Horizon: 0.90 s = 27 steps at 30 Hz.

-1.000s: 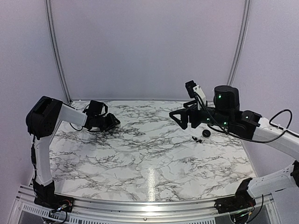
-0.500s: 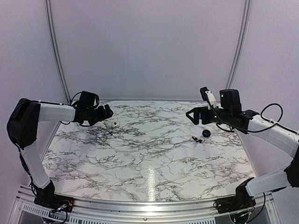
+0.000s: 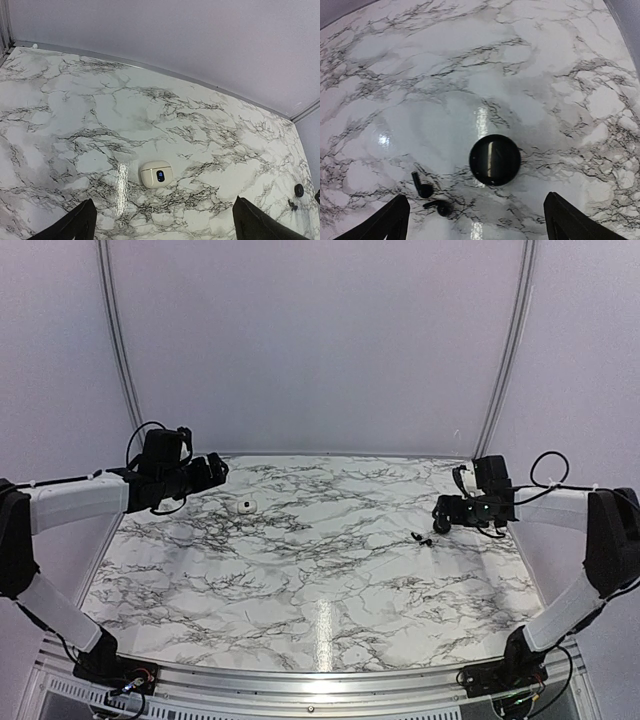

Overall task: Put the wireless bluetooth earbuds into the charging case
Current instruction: Pick up the charging case from the center of the board.

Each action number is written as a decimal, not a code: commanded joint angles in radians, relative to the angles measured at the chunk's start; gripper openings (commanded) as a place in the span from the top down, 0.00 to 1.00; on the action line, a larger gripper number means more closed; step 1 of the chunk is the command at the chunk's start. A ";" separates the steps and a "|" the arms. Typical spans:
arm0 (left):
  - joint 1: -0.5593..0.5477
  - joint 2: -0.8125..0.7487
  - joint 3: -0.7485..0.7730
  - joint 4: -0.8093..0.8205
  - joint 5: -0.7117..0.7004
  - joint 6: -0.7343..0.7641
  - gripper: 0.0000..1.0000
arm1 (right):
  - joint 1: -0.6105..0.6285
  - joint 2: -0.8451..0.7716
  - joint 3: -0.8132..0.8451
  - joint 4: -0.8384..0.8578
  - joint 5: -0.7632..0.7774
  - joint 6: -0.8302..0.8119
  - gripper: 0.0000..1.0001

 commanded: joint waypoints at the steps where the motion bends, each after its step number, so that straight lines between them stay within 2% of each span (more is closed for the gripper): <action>1: -0.016 -0.043 -0.026 0.020 0.015 0.021 0.01 | -0.070 0.051 0.020 0.034 0.048 -0.007 0.08; 13: -0.017 -0.029 -0.057 0.049 0.021 0.018 0.01 | -0.073 0.190 0.072 0.054 -0.093 -0.018 0.25; 27: -0.017 0.004 -0.045 0.072 0.032 0.010 0.01 | -0.067 0.293 0.148 0.064 -0.139 -0.044 0.30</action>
